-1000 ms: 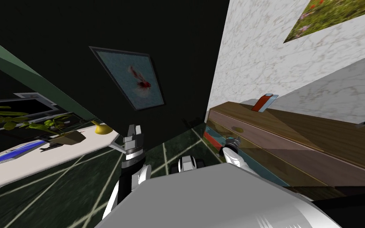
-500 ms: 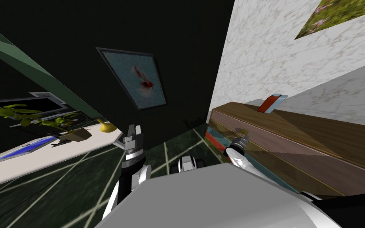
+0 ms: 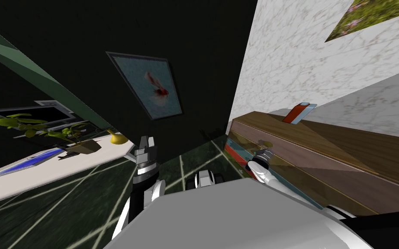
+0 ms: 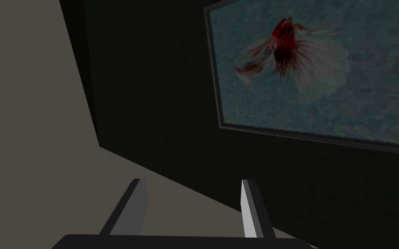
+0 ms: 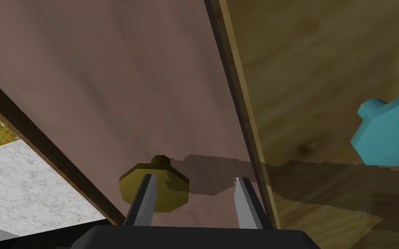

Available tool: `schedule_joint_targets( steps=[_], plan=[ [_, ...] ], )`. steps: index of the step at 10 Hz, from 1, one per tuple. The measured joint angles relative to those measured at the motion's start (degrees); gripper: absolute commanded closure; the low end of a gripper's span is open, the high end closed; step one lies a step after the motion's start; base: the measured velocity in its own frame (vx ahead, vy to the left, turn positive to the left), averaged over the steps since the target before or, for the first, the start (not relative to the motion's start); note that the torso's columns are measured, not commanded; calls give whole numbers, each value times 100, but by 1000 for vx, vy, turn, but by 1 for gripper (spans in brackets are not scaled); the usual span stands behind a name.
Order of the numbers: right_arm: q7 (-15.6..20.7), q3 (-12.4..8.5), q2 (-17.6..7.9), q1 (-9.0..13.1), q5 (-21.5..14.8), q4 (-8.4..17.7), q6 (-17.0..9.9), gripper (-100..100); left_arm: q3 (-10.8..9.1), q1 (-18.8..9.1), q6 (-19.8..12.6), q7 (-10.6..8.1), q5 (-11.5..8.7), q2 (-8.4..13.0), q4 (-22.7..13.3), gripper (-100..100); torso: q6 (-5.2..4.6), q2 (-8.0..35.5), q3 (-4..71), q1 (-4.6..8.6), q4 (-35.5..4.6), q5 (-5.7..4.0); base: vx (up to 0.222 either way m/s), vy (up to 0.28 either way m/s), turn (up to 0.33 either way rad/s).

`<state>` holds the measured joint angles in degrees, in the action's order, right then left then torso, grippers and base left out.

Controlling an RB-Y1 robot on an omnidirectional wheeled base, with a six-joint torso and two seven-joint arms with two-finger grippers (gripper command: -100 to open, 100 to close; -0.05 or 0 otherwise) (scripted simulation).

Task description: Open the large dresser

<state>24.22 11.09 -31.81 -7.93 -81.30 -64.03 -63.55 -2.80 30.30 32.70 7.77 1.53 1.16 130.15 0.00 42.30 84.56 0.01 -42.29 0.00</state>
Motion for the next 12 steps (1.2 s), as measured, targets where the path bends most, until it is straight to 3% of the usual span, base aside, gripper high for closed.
schedule_joint_targets(
  steps=[2,5,6,12],
  plan=[
    [53,-7,-6,3,17,-53,11,100,2,-1,0,0,0,-2,0,0,1,10,-7,-43,-3,13,-49,178,-19],
    [133,-15,-12,19,41,-121,33,100,2,-1,0,0,0,-2,0,0,0,5,-3,1,-1,0,-65,159,-16],
    [142,-15,-11,18,43,-126,36,-100,1,-1,0,0,0,-1,0,0,0,-11,6,36,2,-8,-49,-26,72],
    [45,73,-421,60,161,-388,736,-100,-1,-1,0,0,0,1,0,0,1,3,-2,-9,-1,3,-57,-86,56]
  ],
)
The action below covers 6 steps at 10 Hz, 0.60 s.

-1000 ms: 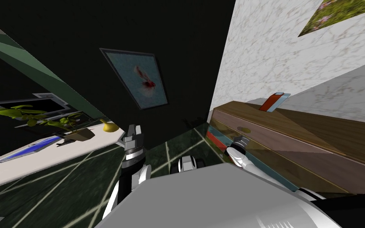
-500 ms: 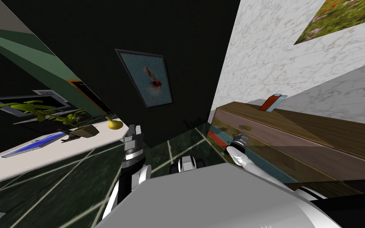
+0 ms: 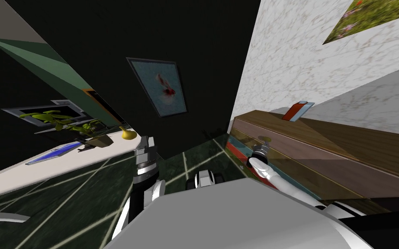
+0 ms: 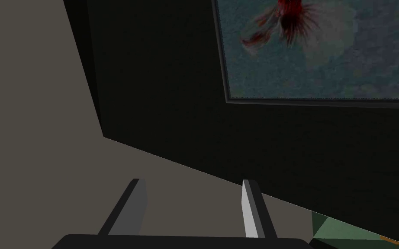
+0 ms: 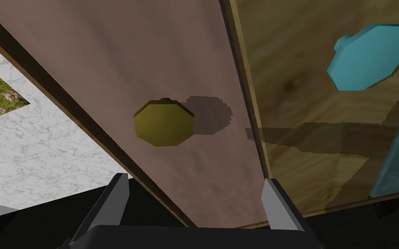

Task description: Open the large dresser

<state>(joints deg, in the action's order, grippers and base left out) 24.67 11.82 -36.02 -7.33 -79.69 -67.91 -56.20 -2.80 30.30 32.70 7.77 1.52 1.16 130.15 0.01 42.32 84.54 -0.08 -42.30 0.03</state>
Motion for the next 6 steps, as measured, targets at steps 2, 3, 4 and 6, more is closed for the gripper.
schedule_joint_targets(
  steps=[2,3,4,6],
  plan=[
    [-49,21,-199,-1,46,-107,291,-100,0,0,0,0,0,0,0,0,-1,-2,1,8,1,-3,-71,-84,58],
    [-73,37,-289,7,68,-165,436,-100,0,0,0,0,0,0,0,0,-1,-4,3,14,1,-4,-63,-99,67],
    [-92,52,-386,12,90,-227,585,-100,0,0,0,0,0,0,0,0,-1,-7,5,14,2,-5,-58,-95,70],
    [-171,110,-561,27,95,-322,872,-100,0,0,0,0,0,0,0,0,-1,0,1,7,1,-3,-85,-98,67]
  ],
)
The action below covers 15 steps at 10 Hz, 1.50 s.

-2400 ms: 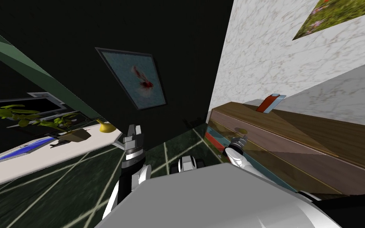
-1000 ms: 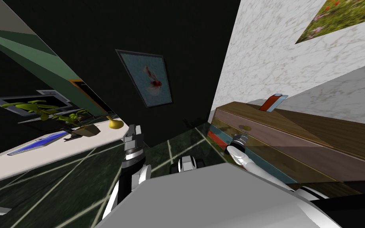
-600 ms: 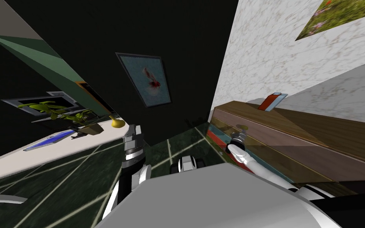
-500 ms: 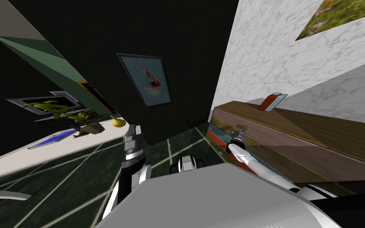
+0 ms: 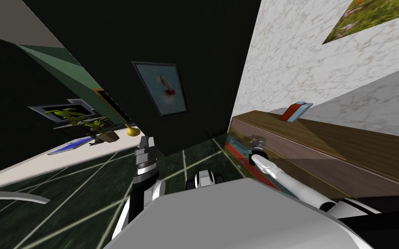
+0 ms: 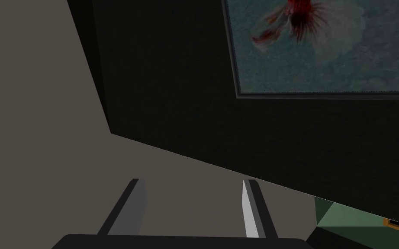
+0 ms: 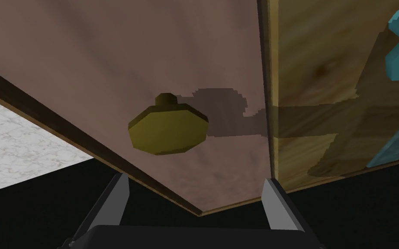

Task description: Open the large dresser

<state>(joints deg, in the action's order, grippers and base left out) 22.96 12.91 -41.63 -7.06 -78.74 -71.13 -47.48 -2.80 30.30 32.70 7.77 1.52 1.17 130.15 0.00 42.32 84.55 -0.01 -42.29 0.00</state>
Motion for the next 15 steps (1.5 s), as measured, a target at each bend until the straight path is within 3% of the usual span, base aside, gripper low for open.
schedule_joint_targets(
  steps=[6,15],
  plan=[
    [-169,119,-621,56,142,-353,972,-100,0,0,0,0,0,0,0,0,0,3,-3,-3,-1,0,-79,-94,67],
    [-390,240,-1286,120,411,-705,2252,-100,0,1,0,0,0,0,0,0,-2,-10,5,-2,3,-1,-67,-76,57]
  ],
)
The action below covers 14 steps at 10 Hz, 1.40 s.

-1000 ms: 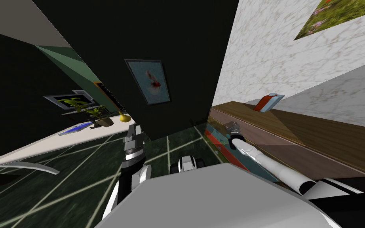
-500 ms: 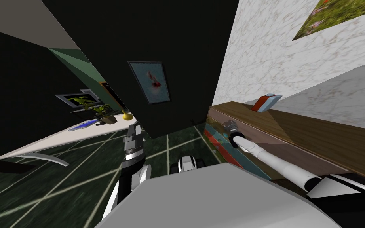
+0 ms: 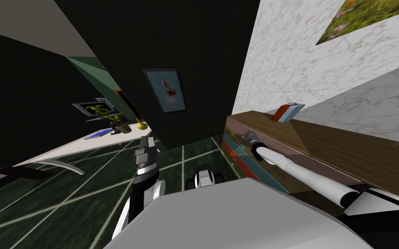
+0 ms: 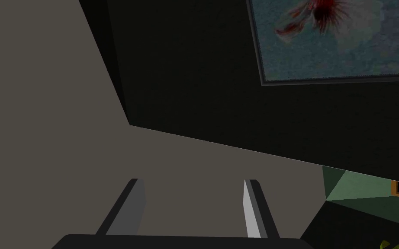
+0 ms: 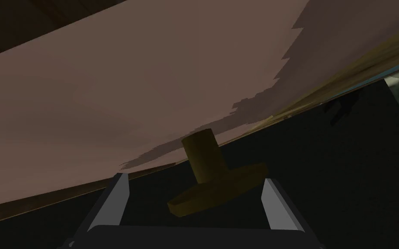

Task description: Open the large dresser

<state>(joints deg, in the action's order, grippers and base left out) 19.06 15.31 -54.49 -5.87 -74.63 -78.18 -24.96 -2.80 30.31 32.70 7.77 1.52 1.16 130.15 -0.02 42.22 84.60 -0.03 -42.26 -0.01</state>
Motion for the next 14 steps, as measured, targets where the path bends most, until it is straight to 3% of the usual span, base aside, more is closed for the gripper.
schedule_joint_targets(
  steps=[12,14],
  plan=[
    [-332,125,-861,94,353,-410,1737,-100,0,0,0,0,0,0,0,0,-7,13,-7,13,-3,-2,-72,-72,57],
    [-325,197,-959,131,446,-460,1867,-100,0,1,0,0,0,0,0,0,-12,-1,1,-2,1,2,-13,-13,15]
  ],
)
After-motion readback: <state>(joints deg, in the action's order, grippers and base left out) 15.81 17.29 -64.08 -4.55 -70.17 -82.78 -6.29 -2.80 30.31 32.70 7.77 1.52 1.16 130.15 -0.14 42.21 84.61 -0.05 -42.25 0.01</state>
